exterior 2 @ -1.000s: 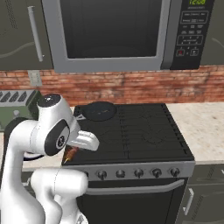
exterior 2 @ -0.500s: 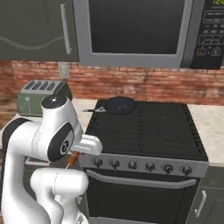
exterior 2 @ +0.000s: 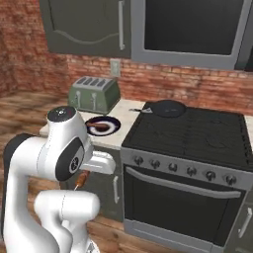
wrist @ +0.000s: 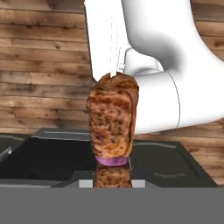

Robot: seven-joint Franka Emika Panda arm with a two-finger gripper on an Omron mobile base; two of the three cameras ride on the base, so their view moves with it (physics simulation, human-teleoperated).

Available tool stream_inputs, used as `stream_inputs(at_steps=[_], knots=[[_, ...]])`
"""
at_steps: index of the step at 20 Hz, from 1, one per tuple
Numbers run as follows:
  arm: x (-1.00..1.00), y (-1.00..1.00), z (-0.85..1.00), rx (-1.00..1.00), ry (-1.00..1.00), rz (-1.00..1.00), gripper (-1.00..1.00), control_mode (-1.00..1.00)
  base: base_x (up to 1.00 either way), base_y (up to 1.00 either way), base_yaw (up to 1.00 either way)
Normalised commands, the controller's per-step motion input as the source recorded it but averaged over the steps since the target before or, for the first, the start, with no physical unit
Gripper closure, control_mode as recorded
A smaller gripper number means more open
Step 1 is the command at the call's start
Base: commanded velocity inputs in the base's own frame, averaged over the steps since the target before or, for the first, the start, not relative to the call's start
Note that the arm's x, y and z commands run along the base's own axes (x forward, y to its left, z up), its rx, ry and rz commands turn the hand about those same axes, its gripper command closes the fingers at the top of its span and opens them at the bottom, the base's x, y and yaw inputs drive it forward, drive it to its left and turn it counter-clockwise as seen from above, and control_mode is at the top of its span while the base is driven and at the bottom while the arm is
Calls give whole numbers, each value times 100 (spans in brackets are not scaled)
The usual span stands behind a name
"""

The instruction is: Place the cold items (mushroom and lime) from the fridge in one tupperware on the dining counter. Place the warm items (kebab skewer and hot dog) in the stove area in another tupperware.

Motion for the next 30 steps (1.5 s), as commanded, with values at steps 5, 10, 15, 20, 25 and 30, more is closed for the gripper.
stream_inputs(at_steps=[5, 10, 15, 20, 25, 30], knots=[[0, 0, 0, 0, 0, 0, 100, 100, -99, -15, 29], [0, 0, 0, 0, 0, 0, 100, 100, -93, -6, 30], [0, 0, 0, 0, 0, 0, 100, 100, -98, -13, 27], [0, 0, 0, 0, 0, 0, 100, 100, -99, -20, 22], [0, 0, 0, 0, 0, 0, 100, 100, -99, -31, 15], [0, 0, 0, 0, 0, 0, 100, 100, -83, -43, 4]])
